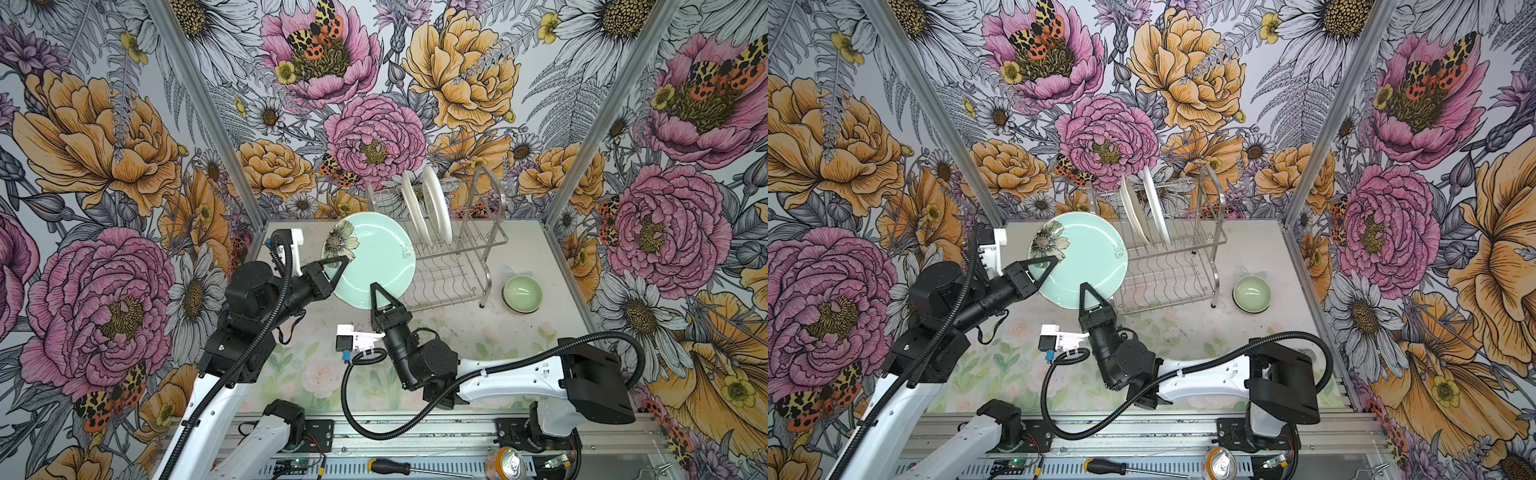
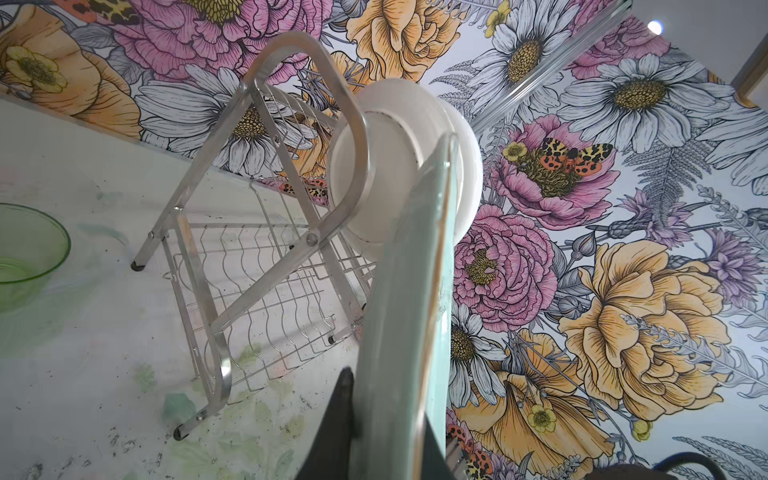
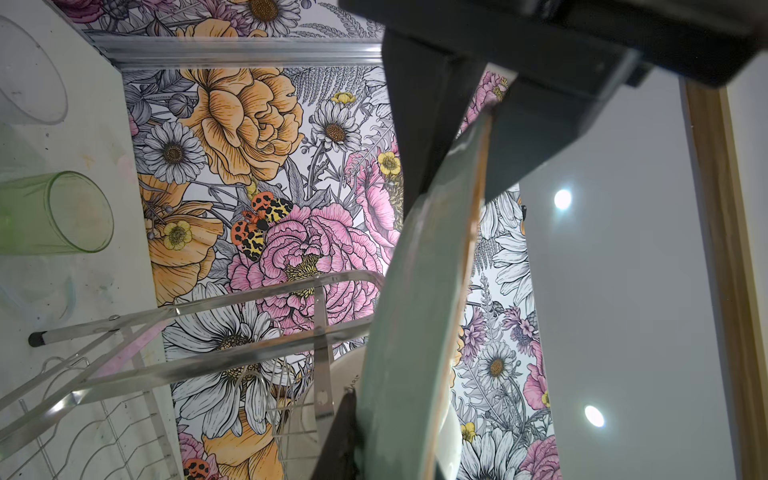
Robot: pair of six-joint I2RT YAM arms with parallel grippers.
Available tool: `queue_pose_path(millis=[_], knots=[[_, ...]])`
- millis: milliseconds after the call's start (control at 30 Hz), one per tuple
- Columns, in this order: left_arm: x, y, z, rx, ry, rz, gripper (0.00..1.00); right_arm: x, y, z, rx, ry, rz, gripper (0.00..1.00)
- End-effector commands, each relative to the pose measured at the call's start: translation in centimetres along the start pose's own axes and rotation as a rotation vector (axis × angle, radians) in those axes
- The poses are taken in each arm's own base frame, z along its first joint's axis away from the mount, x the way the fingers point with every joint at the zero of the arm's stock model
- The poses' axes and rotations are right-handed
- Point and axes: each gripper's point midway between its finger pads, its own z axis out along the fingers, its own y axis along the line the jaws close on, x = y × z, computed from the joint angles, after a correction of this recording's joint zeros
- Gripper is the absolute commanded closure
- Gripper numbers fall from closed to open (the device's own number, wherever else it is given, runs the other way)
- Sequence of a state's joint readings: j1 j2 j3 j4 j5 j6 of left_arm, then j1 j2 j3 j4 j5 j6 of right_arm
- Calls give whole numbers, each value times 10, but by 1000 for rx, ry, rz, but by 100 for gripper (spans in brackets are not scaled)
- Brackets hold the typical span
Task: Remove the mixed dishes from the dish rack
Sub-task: 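Close the left gripper on the plate rim while the right gripper holds it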
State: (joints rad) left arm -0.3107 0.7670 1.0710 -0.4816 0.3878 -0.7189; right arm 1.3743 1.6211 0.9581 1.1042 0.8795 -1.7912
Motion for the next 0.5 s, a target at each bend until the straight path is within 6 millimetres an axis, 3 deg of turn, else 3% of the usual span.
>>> queue_pose_path(millis=[0, 133, 233, 467], knots=[[9, 4, -2, 13, 21, 70, 100, -2, -37, 2, 108, -5, 103, 93], [5, 3, -12, 7, -8, 81, 100, 3, -42, 1, 111, 10, 154, 68], [-1, 2, -19, 1, -31, 92, 100, 8, -47, -2, 115, 15, 192, 56], [-12, -1, -26, 7, -58, 100, 100, 21, -48, -9, 106, 24, 251, 41]])
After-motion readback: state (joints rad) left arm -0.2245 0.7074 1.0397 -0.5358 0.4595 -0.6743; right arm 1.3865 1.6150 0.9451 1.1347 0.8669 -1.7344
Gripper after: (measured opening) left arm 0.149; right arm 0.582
